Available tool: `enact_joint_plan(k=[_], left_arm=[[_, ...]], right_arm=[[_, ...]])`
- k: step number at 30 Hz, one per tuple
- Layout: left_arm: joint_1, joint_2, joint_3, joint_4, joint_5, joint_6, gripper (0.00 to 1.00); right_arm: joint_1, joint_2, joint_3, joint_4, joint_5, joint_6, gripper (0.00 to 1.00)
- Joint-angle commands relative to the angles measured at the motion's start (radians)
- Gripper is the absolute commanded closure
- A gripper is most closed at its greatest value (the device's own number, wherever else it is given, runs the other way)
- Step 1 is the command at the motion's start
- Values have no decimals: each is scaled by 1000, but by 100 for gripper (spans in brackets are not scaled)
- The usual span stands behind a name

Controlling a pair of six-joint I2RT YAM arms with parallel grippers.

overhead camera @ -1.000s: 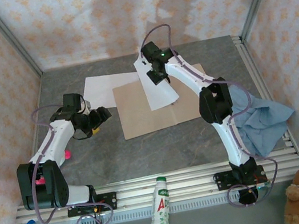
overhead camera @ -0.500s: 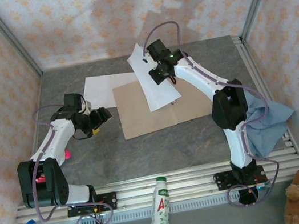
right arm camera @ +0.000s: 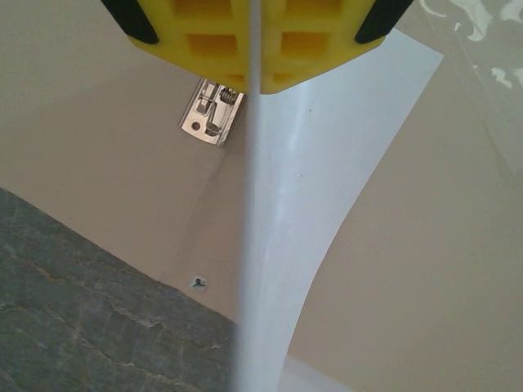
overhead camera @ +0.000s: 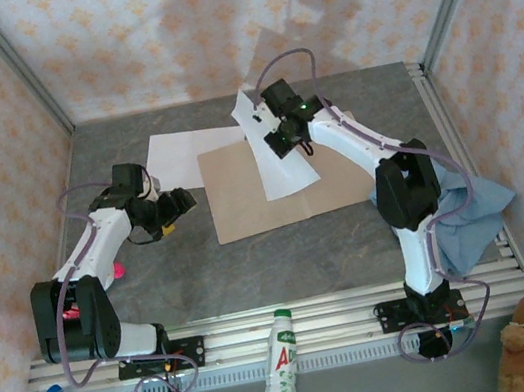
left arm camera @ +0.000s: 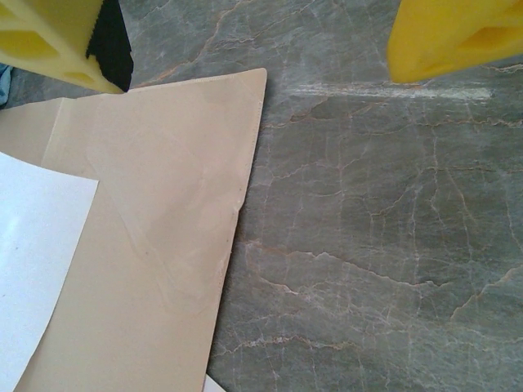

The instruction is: Put the files into the folder

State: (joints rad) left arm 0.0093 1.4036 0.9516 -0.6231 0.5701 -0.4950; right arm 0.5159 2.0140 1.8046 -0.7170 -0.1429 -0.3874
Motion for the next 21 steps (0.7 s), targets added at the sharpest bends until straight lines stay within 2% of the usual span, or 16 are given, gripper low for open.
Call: enact_joint_plan(k=[1,8,21], left_arm=[[6,4,-11,-3,5,21,18],[6,-11,-16,-1,4,16,18],[6,-8,-32,5,6,19,17]], right_arm=[[1,-84,-29,4,-40,-14,100],[1,-135,-85,32,-51,-19,100],[1,-151,-96,29,67,-37,100]])
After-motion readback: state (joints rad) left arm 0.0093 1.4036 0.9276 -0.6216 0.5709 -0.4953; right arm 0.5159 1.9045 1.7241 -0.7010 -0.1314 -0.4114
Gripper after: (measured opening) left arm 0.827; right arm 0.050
